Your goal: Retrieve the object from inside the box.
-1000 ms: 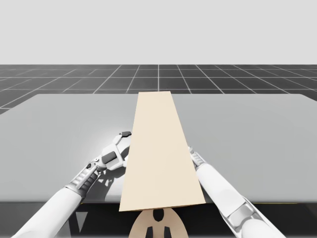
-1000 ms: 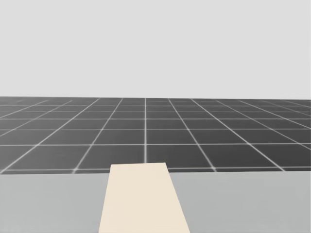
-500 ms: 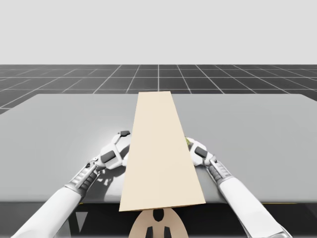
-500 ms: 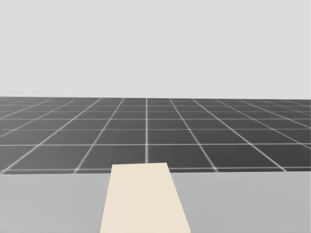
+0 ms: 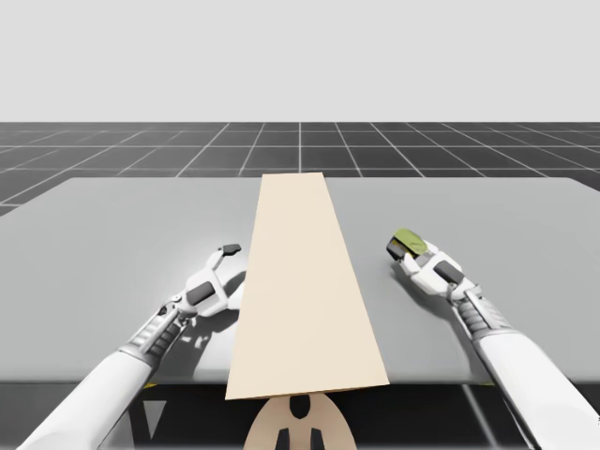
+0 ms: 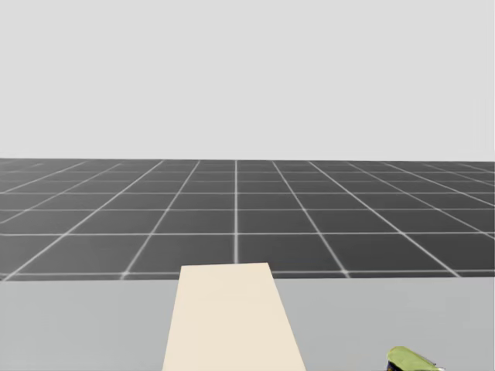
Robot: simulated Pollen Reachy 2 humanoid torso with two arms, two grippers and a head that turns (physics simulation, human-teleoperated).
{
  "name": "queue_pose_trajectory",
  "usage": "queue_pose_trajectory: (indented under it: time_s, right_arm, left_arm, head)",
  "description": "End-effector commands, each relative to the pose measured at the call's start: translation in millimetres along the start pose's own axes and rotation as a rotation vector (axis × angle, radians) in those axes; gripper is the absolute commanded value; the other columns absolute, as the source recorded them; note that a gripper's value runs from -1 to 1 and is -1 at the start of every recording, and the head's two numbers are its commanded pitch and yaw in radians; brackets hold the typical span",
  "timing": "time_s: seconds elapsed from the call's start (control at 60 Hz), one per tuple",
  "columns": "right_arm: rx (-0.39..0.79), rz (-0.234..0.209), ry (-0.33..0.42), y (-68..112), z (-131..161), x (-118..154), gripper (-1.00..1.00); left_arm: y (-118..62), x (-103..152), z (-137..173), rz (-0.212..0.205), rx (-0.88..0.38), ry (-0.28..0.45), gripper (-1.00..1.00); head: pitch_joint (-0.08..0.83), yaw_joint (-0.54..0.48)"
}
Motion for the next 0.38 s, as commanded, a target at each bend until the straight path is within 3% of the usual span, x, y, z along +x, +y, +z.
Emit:
queue_pose_trajectory:
  time_s: [0.017, 0.117, 0.217, 0.267, 0.383]
  right_arm:
    - [-0.096, 0.092, -0.123, -41.0, -30.7, 60.7, 1.0]
    - [-0.175, 0.112, -0.147, -55.1, -39.8, 94.2, 1.0]
    - [-0.236, 0.14, -0.218, -63.7, -45.9, 141.8, 1.0]
    - [-0.251, 0.15, -0.239, -64.6, -47.6, 155.1, 1.0]
    - [-0.297, 0.182, -0.363, -60.9, -52.2, 213.3, 1.0]
  left_arm:
    - [-1.0, -0.6, -0.8, 0.01, -0.002, -0.007, -1.0]
    - [0.8, -0.3, 0.0, 0.011, 0.008, -0.008, -1.0]
    - [1.6, -0.2, 0.3, 0.01, 0.012, -0.008, -1.0]
    - [1.8, -0.3, 0.2, 0.011, 0.012, -0.008, -1.0]
    - [1.5, -0.6, -0.2, 0.009, 0.012, -0.006, -1.0]
  head:
    - [0.045, -0.03]
    - [0.044, -0.03]
    - [0.044, -0.03]
    - [0.043, -0.03]
    - [0.043, -0.03]
